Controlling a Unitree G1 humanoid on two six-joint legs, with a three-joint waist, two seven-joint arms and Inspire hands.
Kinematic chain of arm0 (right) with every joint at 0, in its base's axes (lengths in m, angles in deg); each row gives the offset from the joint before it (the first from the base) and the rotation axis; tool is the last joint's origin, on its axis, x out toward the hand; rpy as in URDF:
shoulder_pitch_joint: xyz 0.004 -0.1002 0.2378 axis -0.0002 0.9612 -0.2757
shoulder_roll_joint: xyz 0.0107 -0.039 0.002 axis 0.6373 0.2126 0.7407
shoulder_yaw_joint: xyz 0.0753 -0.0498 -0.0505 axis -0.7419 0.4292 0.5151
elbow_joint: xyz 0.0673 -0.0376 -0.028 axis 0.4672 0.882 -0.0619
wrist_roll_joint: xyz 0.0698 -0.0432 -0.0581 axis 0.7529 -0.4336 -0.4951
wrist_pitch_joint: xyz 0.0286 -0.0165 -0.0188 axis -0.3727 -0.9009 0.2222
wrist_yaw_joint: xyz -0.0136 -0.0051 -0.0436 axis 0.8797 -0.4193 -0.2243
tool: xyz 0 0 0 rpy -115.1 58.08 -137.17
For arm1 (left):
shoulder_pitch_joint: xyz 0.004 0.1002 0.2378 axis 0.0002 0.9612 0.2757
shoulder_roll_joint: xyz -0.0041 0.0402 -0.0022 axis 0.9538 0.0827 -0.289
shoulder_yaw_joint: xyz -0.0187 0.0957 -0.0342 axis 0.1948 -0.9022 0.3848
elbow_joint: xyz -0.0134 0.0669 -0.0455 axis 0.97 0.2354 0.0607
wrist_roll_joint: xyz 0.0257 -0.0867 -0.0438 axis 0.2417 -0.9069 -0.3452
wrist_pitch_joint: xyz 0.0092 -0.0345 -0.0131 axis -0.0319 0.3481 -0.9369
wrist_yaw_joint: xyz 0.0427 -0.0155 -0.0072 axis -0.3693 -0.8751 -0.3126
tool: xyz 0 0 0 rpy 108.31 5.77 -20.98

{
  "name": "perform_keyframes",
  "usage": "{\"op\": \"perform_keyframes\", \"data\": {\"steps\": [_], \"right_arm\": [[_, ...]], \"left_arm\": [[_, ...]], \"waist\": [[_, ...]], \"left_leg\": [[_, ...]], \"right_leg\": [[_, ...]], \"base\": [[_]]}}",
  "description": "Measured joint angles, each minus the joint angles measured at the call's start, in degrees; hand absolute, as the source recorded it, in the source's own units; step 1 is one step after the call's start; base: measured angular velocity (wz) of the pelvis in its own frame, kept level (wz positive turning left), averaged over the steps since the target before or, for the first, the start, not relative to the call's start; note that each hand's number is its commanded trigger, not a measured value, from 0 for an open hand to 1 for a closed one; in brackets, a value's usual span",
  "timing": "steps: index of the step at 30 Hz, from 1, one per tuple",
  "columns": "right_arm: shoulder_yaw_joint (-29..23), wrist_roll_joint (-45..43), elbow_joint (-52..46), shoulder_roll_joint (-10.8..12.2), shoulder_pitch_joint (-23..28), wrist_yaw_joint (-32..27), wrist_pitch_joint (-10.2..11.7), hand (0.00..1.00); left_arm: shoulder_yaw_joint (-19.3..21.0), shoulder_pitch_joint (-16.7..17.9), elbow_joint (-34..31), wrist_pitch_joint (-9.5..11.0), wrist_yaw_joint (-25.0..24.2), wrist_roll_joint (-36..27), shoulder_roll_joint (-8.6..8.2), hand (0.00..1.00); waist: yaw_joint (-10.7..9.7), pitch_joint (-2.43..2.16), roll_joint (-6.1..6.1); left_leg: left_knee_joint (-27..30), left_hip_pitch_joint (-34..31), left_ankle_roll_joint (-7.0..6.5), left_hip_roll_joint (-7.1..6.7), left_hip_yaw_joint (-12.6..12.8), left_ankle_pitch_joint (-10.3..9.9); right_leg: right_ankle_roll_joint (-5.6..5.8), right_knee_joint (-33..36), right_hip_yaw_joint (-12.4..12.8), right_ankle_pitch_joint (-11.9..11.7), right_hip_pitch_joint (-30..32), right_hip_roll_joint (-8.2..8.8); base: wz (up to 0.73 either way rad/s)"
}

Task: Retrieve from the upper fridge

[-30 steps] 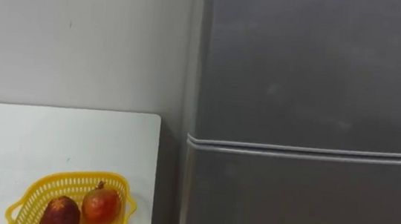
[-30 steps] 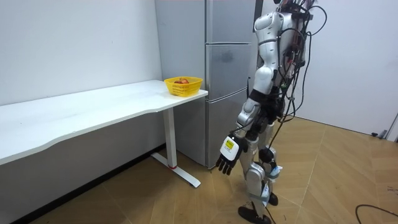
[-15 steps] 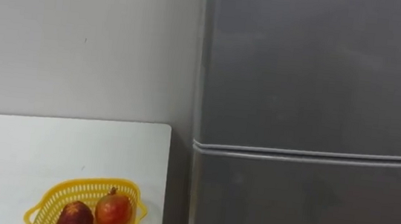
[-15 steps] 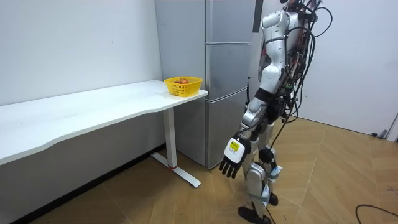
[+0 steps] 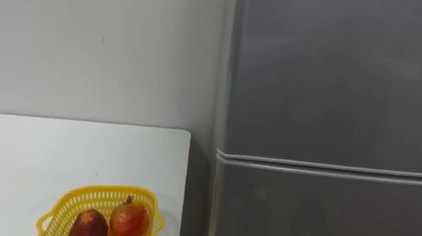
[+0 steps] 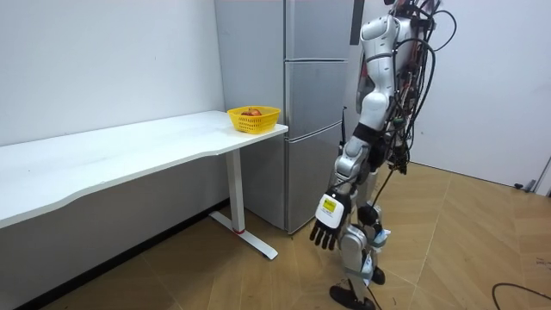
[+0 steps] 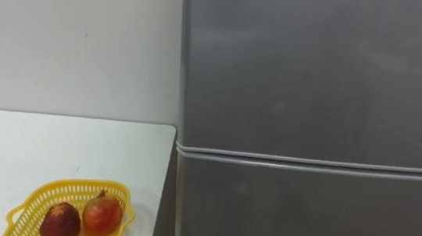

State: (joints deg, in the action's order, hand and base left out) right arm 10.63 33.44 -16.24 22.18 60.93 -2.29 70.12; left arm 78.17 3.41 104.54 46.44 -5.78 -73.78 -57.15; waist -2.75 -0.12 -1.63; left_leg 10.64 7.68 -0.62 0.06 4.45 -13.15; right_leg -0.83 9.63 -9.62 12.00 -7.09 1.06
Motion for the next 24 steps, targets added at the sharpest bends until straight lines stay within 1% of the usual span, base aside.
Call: {"op": "perform_keyframes", "data": {"steps": [1, 3, 5, 6, 8, 12, 14, 16, 19, 24], "right_arm": [[1.23, -1.07, 1.35, 0.03, -0.36, 1.50, -0.06, 0.00], [3.74, -2.46, 1.91, 0.08, -0.66, 3.68, -1.05, 0.00], [7.57, -6.84, 1.92, 0.09, -0.90, 6.80, -1.87, 0.00], [7.97, -7.93, 1.92, 0.11, -0.93, 7.61, -2.12, 0.00], [9.80, -11.08, 1.88, 0.12, -1.50, 9.92, -2.48, 0.00], [11.54, -12.13, 1.26, 0.24, -1.94, 12.50, -2.38, 0.00], [12.06, -12.24, 1.25, 0.40, -1.96, 13.97, -2.39, 0.00], [12.11, -12.20, 0.98, 0.51, -2.15, 14.82, -2.39, 0.00], [13.02, -11.86, 0.49, 0.49, -2.25, 16.23, -2.19, 0.00], [14.18, -11.82, 0.52, 0.16, -2.43, 17.98, -2.19, 0.00]], "left_arm": [[-0.56, -0.03, 0.14, -0.45, -0.39, 0.01, -0.09, 0.00], [-0.95, -0.20, 0.73, -1.01, -0.74, 0.00, -0.32, 0.00], [-1.57, -1.44, 1.97, -1.68, -1.08, 0.03, -0.32, 0.00], [-1.61, -1.89, 2.27, -1.87, -1.08, 0.04, -0.32, 0.00], [-2.38, -2.64, 2.39, -2.13, -1.11, 0.08, -0.36, 0.00], [-2.94, -2.96, 2.56, -2.20, -1.26, 2.06, -0.88, 0.00], [-3.67, -3.51, 2.93, -2.60, -1.93, 2.74, -1.00, 0.00], [-3.70, -3.68, 2.92, -3.01, -2.28, 2.86, -1.25, 0.00], [-3.77, -3.68, 2.92, -3.36, -3.00, 2.95, -1.29, 0.00], [-3.78, -3.76, 2.92, -3.51, -3.65, 3.22, -1.28, 0.00]], "waist": [[0.11, 0.01, 0.00], [0.47, 0.04, 0.02], [1.35, 0.15, 0.20], [1.46, 0.16, 0.24], [1.93, 0.39, 0.57], [2.59, 0.50, 1.12], [3.09, 0.50, 1.31], [3.17, 0.49, 1.45], [3.16, 0.49, 1.43], [3.18, 0.47, 1.31]], "left_leg": [[0.00, 0.10, 0.00, 0.02, 0.00, 0.00], [0.01, 0.43, 0.00, 0.05, 0.01, 0.00], [0.05, 0.47, 0.01, 0.04, -0.01, -0.01], [0.05, 0.49, 0.01, 0.03, -0.02, -0.01], [0.06, 0.60, 0.01, 0.06, 0.05, -0.01], [0.06, 0.48, -0.01, 0.09, 0.06, -0.03], [0.06, 0.30, -0.03, 0.10, 0.05, -0.06], [0.04, 0.10, -0.04, 0.11, 0.05, -0.07], [0.10, 0.06, -0.04, 0.10, 0.04, -0.07], [0.22, 0.14, -0.03, 0.07, 0.04, -0.07]], "right_leg": [[-0.01, -0.04, -0.03, 0.00, -0.10, -0.03], [-0.04, 0.00, -0.15, 0.01, -0.38, -0.02], [-0.10, -0.02, -0.57, 0.06, -0.58, 0.06], [-0.10, -0.02, -0.68, 0.09, -0.60, 0.06], [-0.09, 0.03, -0.72, 0.09, -0.62, 0.04], [-0.10, 0.04, -0.70, 0.09, -0.62, 0.03], [-0.10, 0.03, -0.79, 0.10, -0.58, 0.02], [-0.10, 0.02, -0.97, 0.09, -0.49, 0.03], [-0.10, 0.02, -1.53, 0.09, -0.69, 0.12], [-0.14, -0.02, -1.66, 0.18, -1.00, 0.15]], "base": [[0.00], [0.00], [0.07], [0.13], [0.05], [0.00], [0.00], [0.03], [0.05], [0.01]]}}
